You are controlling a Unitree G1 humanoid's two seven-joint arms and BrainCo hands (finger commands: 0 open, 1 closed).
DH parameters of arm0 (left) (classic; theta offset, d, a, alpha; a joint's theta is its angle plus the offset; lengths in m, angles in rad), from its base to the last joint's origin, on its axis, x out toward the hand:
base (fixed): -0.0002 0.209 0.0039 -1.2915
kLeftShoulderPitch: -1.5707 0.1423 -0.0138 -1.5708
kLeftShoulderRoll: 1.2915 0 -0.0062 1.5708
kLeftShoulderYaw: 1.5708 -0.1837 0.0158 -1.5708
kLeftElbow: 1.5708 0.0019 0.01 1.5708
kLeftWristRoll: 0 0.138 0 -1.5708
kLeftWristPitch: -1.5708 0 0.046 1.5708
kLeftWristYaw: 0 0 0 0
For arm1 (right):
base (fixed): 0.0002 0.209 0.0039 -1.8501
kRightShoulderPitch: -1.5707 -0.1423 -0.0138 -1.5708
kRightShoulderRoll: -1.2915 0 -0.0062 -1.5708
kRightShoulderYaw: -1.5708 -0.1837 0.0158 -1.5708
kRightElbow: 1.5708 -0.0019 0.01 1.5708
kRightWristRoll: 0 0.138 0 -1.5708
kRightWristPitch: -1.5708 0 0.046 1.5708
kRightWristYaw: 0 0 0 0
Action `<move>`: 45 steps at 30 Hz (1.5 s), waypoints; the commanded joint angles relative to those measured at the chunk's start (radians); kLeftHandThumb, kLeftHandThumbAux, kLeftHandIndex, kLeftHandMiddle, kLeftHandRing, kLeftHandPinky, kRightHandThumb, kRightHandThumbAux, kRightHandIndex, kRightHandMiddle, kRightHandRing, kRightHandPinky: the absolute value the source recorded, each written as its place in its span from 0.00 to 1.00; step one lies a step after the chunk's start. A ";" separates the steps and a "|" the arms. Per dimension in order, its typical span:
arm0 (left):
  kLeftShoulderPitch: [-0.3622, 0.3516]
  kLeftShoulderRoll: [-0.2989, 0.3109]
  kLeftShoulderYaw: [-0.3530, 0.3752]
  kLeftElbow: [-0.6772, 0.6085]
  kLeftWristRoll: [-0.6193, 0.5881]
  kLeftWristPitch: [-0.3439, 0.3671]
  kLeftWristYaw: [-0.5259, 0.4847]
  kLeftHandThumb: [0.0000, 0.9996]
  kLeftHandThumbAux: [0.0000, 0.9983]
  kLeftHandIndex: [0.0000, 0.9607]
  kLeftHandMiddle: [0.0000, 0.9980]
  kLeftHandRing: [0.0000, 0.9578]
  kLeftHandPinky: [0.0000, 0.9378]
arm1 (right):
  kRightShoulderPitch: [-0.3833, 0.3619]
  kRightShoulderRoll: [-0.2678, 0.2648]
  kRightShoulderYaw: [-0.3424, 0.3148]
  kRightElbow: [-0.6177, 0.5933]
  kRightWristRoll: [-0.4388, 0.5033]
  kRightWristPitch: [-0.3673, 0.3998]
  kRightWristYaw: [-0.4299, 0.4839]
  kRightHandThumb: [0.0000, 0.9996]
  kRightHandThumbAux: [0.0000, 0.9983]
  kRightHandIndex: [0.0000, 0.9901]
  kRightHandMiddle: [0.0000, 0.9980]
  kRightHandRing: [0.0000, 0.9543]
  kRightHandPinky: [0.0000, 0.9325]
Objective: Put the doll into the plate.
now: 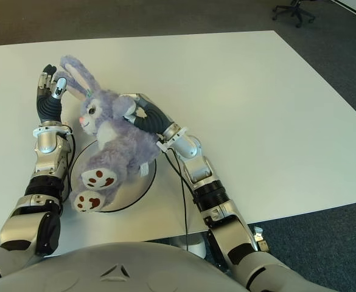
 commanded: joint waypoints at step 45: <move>0.152 -0.085 -0.026 0.152 0.026 0.016 -0.002 0.00 0.48 0.00 0.06 0.09 0.13 | -0.018 -0.069 0.072 0.069 -0.062 -0.018 0.059 0.27 0.41 0.07 0.01 0.00 0.01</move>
